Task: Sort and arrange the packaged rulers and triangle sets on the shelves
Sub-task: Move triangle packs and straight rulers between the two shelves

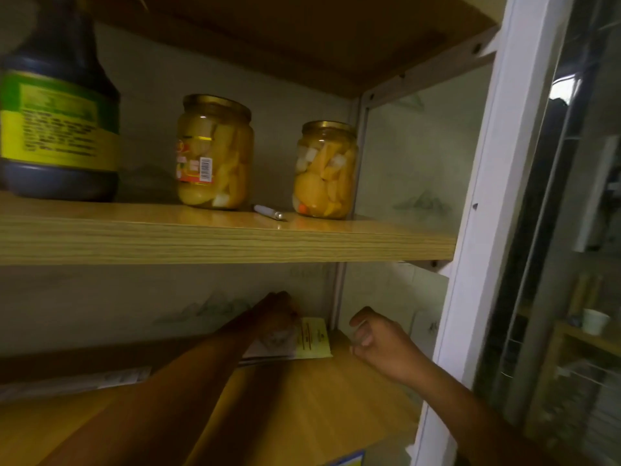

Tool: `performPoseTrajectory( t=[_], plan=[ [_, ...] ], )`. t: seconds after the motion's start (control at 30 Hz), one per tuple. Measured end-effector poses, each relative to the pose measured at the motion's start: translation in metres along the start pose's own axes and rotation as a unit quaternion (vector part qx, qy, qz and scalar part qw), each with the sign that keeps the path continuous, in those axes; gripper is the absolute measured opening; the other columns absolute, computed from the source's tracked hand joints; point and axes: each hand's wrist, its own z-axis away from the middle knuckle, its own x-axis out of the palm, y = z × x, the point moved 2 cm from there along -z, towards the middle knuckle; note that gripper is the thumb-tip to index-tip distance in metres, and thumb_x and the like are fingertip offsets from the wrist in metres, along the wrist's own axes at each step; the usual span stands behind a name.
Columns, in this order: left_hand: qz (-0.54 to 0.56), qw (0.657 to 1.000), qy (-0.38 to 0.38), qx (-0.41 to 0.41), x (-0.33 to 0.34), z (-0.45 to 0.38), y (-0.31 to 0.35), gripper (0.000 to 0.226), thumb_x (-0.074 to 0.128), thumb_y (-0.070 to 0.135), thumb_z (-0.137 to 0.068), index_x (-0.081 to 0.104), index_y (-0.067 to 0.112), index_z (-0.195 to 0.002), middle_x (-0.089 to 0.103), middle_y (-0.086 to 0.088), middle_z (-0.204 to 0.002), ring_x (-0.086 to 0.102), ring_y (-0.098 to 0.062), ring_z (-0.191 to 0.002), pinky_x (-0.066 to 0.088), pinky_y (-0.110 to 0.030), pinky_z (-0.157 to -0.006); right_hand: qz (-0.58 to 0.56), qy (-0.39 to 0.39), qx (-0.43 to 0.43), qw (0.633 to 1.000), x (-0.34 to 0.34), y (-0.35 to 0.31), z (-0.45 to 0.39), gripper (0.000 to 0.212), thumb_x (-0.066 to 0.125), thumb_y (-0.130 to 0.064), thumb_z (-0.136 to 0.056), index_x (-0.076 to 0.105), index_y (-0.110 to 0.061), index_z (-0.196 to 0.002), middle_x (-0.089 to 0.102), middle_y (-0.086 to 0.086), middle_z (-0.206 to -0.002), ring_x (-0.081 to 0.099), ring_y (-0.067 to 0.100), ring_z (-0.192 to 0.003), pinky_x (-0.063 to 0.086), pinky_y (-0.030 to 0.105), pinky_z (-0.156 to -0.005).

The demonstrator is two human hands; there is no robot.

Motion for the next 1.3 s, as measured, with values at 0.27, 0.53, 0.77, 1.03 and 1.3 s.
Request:
performPoseTrajectory(
  t=[0.27,0.53,0.77,1.03,1.3],
  plan=[
    [-0.051,0.998,0.029,0.022,0.026,-0.003,-0.013,0.025,0.063,0.035,-0.086,0.070,0.023,-0.107,0.064,0.001,-0.120,0.059,-0.019,-0.109,0.047,-0.031,-0.093,0.022,-0.003,-0.015,1.000,0.005,-0.001,-0.006,0.037,0.070,-0.020,-0.082,0.055,-0.020,-0.116,0.059,0.000,-0.102,0.060,0.013,-0.092,0.050,0.027,-0.078],
    [-0.036,0.999,0.037,-0.003,0.005,0.024,0.000,0.013,0.068,0.028,-0.080,0.071,0.027,-0.092,0.066,0.006,-0.104,0.063,-0.013,-0.094,0.052,-0.027,-0.082,0.058,-0.033,-0.022,0.998,-0.003,-0.011,0.000,0.037,0.067,-0.022,-0.084,0.052,-0.020,-0.117,0.060,0.001,-0.104,0.059,0.014,-0.093,0.053,0.032,-0.081],
    [-0.010,0.998,0.000,-0.066,-0.064,0.127,0.016,0.034,0.065,0.019,-0.087,0.059,0.024,-0.120,0.059,-0.004,-0.121,0.059,-0.022,-0.109,0.050,-0.032,-0.096,0.089,-0.109,-0.062,0.988,-0.011,-0.045,0.015,0.047,0.069,-0.020,-0.084,0.048,-0.020,-0.126,0.060,0.005,-0.106,0.060,0.019,-0.095,0.052,0.034,-0.081],
    [-0.096,0.972,0.066,-0.203,-0.116,0.295,0.003,0.047,0.070,0.026,-0.082,0.054,0.029,-0.126,0.062,-0.002,-0.116,0.060,-0.016,-0.098,0.053,-0.030,-0.083,0.069,-0.175,-0.152,0.970,0.016,-0.136,0.046,0.056,0.074,-0.022,-0.081,0.046,-0.017,-0.129,0.057,-0.001,-0.108,0.057,0.014,-0.096,0.047,0.030,-0.082],
    [-0.149,0.927,0.116,-0.325,-0.163,0.488,-0.009,0.050,0.071,0.026,-0.084,0.054,0.013,-0.129,0.064,-0.009,-0.120,0.062,-0.024,-0.108,0.048,-0.033,-0.089,0.055,-0.224,-0.265,0.936,0.066,-0.273,0.114,0.059,0.076,-0.018,-0.079,0.044,-0.023,-0.129,0.057,0.000,-0.115,0.057,0.016,-0.103,0.052,0.032,-0.087]
  ],
)
